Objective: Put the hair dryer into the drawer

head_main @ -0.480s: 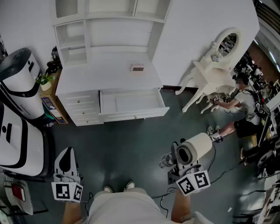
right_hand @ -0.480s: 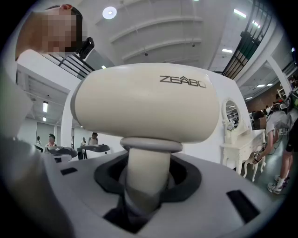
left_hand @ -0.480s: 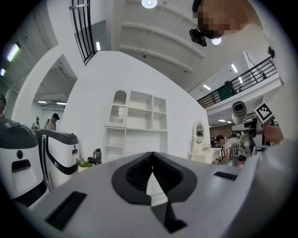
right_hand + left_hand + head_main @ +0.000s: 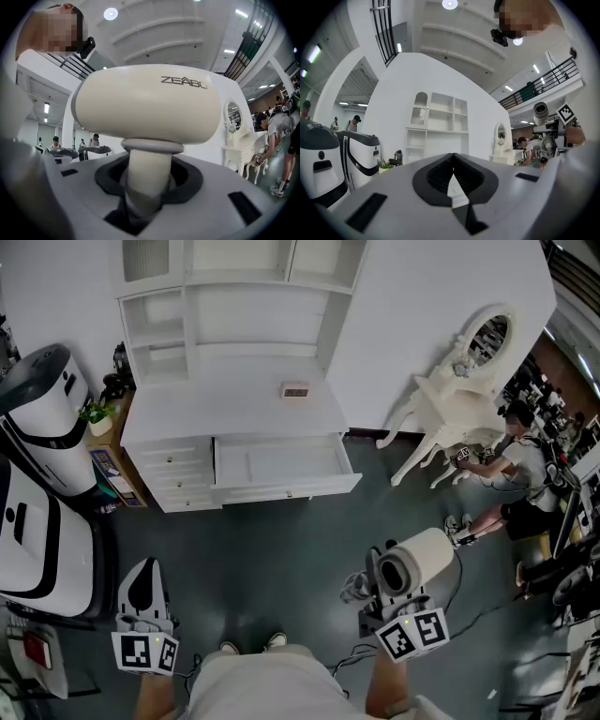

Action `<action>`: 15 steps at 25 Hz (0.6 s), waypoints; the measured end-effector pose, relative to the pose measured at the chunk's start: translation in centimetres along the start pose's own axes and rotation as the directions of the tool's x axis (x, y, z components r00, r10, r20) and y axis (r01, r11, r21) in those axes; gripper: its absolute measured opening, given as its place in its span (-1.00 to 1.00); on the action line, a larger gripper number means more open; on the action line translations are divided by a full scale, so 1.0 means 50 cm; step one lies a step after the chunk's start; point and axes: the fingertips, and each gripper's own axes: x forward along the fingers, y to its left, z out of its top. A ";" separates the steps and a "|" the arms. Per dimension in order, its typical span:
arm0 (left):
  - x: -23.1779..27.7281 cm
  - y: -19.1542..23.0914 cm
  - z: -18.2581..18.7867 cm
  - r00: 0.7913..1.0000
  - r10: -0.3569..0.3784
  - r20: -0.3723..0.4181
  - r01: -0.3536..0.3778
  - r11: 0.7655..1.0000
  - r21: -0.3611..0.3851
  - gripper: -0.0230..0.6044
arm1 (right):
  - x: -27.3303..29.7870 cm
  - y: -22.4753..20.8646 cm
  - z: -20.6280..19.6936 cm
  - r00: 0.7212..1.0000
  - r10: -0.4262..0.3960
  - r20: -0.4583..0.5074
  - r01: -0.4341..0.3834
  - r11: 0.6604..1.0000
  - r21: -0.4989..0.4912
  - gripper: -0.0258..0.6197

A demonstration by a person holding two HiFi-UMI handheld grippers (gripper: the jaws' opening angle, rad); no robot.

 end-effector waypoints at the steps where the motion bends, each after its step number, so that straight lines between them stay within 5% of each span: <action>1: 0.002 -0.006 0.000 1.000 0.000 -0.001 0.000 1.000 -0.001 -0.88 | -0.001 -0.002 0.003 1.000 0.004 0.004 -0.004 1.000 -0.002 -0.40; 15: 0.014 -0.094 -0.016 0.999 0.042 -0.028 -0.041 0.999 0.019 -0.88 | 0.003 -0.082 -0.003 0.997 0.071 0.006 -0.071 0.997 -0.006 -0.39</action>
